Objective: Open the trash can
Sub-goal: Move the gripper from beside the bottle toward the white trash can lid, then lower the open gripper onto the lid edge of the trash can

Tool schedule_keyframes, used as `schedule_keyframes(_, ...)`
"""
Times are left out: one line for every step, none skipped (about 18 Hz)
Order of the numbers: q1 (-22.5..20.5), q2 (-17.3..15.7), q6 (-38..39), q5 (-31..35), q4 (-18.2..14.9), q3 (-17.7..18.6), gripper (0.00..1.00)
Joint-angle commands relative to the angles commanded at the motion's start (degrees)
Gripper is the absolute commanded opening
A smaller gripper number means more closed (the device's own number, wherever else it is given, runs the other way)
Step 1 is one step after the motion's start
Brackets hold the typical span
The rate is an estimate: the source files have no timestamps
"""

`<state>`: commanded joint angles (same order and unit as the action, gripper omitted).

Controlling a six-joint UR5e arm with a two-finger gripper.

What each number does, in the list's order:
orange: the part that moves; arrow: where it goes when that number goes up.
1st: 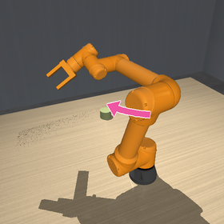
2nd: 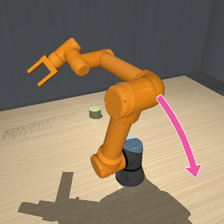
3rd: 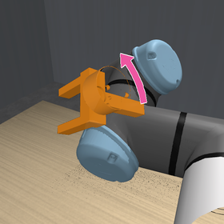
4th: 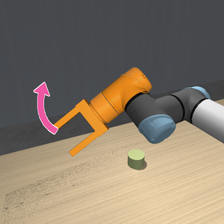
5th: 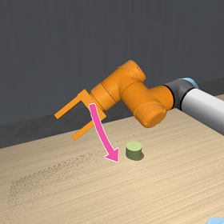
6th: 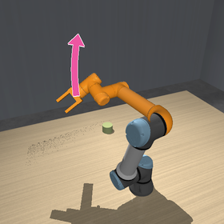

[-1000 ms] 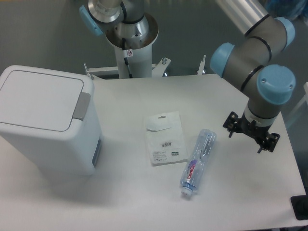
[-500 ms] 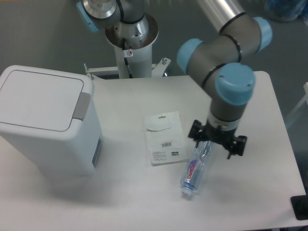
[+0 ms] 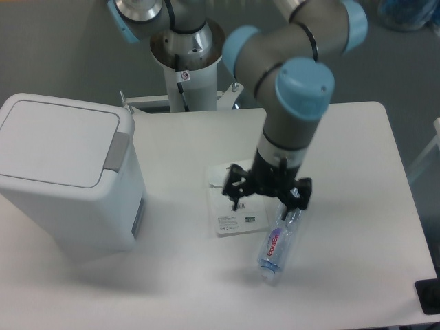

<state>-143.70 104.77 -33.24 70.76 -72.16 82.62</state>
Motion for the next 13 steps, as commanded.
schedule_keyframes(0.96, -0.97, 1.49, -0.88, 0.0, 0.0, 1.0)
schedule_keyframes(1.93, -1.67, 2.55, -1.76, 0.0, 0.0, 1.0)
schedule_keyframes(3.33, -2.11, 3.08, -2.03, -0.09, 0.09, 1.0)
schedule_keyframes(4.74, -2.64, 3.26, -2.21, -0.09, 0.35, 1.0)
schedule_keyframes(5.53, -3.25, 3.35, -2.47, -0.17, 1.05, 1.0)
schedule_keyframes(5.98, -4.04, 3.44, -2.99, -0.18, 1.92, 1.0)
schedule_keyframes(6.42, -5.44, 3.44, -3.78, -0.18, 3.33, 1.0)
schedule_keyframes(6.51, -6.85, 3.35, -4.49, 0.0, 5.25, 1.0)
schedule_keyframes(6.51, -8.17, 3.27, -4.93, 0.26, 7.01, 1.0)
schedule_keyframes(6.59, -9.31, 3.35, -5.37, 0.26, 8.08, 1.0)
schedule_keyframes(6.68, -10.54, 3.44, -5.55, 0.18, 8.78, 1.0)
schedule_keyframes(6.51, -11.34, 3.53, -5.55, 0.18, 9.57, 1.0)
schedule_keyframes(6.51, -12.04, 4.05, -5.72, 0.18, 9.67, 1.0)
